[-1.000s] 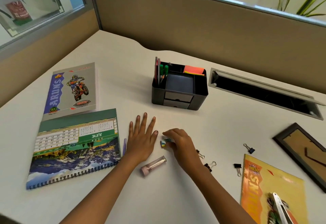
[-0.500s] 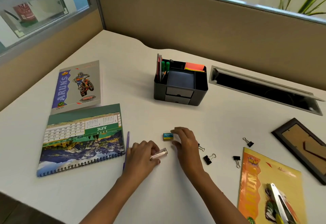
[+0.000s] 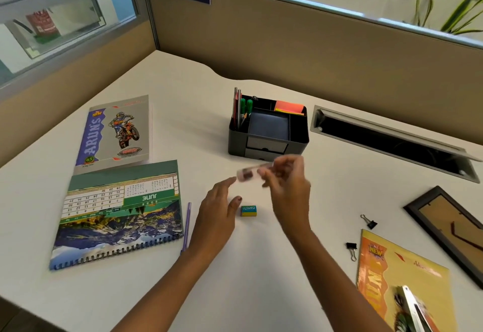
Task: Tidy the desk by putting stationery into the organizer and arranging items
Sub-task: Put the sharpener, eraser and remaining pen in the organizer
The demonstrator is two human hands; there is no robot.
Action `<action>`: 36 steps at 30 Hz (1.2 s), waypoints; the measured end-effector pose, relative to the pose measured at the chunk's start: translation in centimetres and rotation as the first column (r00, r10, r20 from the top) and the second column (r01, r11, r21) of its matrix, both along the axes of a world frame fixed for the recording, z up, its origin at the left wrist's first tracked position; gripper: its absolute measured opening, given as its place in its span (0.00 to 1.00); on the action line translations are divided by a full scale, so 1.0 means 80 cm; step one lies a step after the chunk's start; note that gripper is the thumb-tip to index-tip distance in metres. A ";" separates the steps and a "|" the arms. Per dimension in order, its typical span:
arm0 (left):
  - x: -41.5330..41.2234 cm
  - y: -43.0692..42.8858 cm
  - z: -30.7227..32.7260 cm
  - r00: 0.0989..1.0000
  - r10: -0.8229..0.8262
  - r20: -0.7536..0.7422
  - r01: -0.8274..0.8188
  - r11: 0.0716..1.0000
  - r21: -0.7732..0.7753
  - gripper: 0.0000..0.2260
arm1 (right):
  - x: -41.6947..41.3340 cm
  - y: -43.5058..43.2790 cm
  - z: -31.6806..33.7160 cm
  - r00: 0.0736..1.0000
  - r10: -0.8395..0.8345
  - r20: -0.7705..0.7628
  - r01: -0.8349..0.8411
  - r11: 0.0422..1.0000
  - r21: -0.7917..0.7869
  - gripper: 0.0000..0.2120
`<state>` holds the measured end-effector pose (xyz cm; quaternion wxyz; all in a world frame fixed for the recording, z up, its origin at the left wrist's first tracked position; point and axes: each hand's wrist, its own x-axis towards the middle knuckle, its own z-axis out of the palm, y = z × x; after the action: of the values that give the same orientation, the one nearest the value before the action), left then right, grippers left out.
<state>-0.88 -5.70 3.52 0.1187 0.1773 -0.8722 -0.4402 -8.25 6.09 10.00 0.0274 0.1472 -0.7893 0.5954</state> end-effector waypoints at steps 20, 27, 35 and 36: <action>-0.017 -0.015 -0.079 0.985 0.035 0.170 0.064 0.837 -0.543 0.24 | -0.155 -0.099 -0.021 0.848 0.393 -0.355 -0.090 0.767 0.635 0.18; -0.017 -0.015 -0.080 0.988 0.038 0.153 0.051 0.840 -0.540 0.24 | -0.154 -0.097 -0.034 0.838 0.351 -0.419 -0.045 0.809 0.586 0.10; -0.018 -0.016 -0.082 0.988 0.040 0.152 0.051 0.831 -0.554 0.24 | -0.105 -0.060 -0.030 0.853 0.143 -0.502 0.033 0.945 0.325 0.05; -0.018 -0.016 -0.082 0.988 0.041 0.152 0.051 0.829 -0.556 0.24 | -0.091 -0.051 -0.035 0.858 0.155 -0.490 0.019 0.944 0.331 0.05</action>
<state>-2.34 -6.95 -3.06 0.0950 0.1666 -0.9697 -0.1511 -15.53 2.02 7.16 0.1891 0.3298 -0.8349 0.3981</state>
